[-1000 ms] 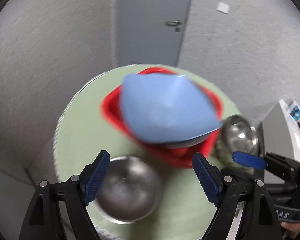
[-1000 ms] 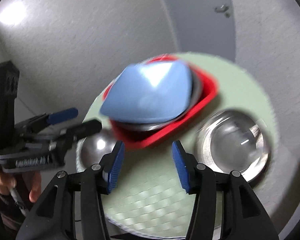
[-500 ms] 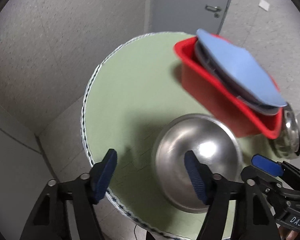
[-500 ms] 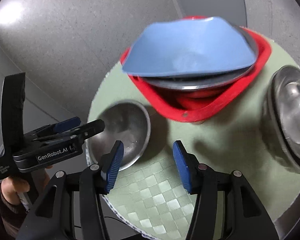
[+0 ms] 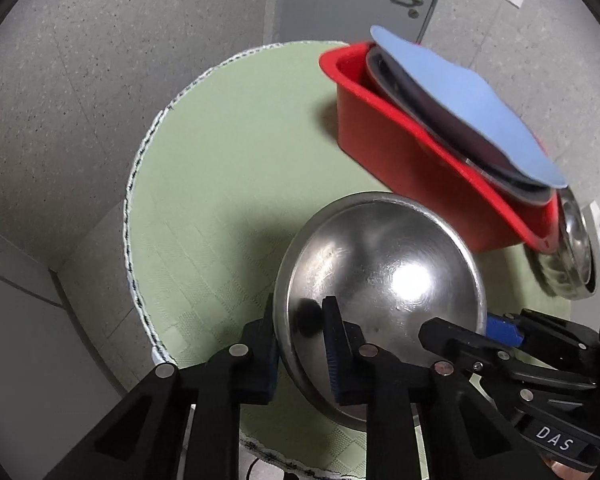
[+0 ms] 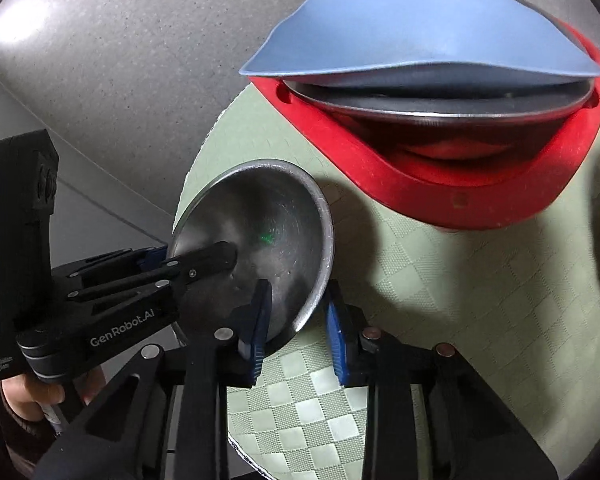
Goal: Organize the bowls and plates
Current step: 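Reach both grippers to the rim of the stacked steel bowls and close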
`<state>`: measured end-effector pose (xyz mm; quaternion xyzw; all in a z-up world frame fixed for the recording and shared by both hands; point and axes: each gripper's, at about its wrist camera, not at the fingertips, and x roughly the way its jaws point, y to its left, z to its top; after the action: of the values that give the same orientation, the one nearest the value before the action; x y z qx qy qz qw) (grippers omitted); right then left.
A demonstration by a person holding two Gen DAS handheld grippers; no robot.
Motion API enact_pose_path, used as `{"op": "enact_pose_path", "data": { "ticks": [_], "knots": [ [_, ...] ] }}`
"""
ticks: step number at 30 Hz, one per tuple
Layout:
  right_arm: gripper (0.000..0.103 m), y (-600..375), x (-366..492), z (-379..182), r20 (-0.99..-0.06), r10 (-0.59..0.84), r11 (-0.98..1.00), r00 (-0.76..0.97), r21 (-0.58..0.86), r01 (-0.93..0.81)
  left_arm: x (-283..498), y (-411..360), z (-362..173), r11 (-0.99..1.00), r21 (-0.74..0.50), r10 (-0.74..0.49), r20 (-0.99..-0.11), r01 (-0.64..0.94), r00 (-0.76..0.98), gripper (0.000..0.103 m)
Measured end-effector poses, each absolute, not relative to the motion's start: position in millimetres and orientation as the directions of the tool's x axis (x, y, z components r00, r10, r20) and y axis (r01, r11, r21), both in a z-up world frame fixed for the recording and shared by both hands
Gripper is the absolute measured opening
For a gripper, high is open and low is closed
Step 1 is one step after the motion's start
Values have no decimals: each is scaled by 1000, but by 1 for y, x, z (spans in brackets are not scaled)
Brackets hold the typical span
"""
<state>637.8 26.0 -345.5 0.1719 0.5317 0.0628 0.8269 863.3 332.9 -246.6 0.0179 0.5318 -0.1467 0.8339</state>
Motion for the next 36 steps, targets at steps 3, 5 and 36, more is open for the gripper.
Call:
{"op": "enact_pose_path", "data": {
  "ticks": [3, 5, 36],
  "knots": [
    [26, 28, 635, -335, -849, 296, 932, 438, 357, 62, 858, 342, -228, 958, -120, -226, -877, 261, 425, 16],
    [26, 29, 632, -325, -838, 308, 930, 450, 364, 42, 853, 347, -217, 959, -123, -229, -865, 253, 446, 16],
    [26, -176, 534, -228, -806, 52, 913, 589, 277, 299, 828, 124, -164, 772, -122, -453, -794, 624, 406, 16]
  ]
}}
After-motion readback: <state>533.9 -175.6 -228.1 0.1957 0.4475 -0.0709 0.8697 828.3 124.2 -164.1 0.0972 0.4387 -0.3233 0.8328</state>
